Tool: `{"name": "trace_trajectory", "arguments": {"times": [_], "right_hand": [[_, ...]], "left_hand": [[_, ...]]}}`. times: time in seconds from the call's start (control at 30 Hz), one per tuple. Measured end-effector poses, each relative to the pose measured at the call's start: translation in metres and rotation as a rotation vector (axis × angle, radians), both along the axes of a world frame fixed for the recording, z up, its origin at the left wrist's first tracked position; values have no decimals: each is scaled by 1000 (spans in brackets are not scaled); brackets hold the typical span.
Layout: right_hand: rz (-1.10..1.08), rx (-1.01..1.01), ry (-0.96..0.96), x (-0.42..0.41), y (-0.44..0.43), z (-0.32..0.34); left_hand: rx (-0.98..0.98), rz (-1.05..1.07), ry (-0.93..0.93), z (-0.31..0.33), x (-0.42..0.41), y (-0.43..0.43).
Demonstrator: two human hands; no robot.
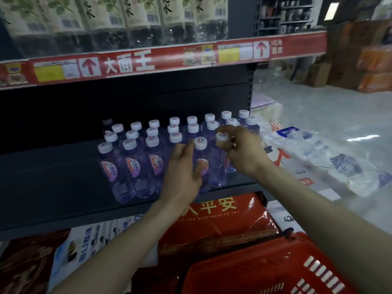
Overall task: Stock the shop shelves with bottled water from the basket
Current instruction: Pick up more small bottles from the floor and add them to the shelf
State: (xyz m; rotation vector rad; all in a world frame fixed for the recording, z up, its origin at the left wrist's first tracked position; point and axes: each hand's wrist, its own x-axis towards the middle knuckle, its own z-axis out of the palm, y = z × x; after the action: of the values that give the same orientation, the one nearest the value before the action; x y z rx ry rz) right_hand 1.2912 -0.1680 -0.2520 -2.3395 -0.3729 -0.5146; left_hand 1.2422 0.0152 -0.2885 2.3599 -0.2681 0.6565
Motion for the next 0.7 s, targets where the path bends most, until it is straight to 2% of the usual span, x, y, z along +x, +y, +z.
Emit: {"name": "trace_trajectory", "arguments": {"times": [0.07, 0.13, 0.23, 0.4, 0.47, 0.6, 0.7], "right_hand": [[-8, 62, -16, 2, 2, -5], [-16, 134, -45, 3, 5, -10], [-12, 238, -8, 2, 6, -24], [77, 285, 164, -16, -2, -62], [47, 328, 235, -19, -4, -75], [-5, 251, 319, -15, -2, -96], [-17, 258, 272, -15, 4, -108]], "left_hand": [[141, 76, -59, -2, -1, 0], [203, 146, -92, -4, -1, -1], [138, 173, -51, -3, 1, -2], [144, 122, -102, -6, 10, -1], [144, 84, -111, -9, 8, -1], [93, 79, -175, -36, -7, -3], [-25, 156, 7, -57, -11, -1]]}}
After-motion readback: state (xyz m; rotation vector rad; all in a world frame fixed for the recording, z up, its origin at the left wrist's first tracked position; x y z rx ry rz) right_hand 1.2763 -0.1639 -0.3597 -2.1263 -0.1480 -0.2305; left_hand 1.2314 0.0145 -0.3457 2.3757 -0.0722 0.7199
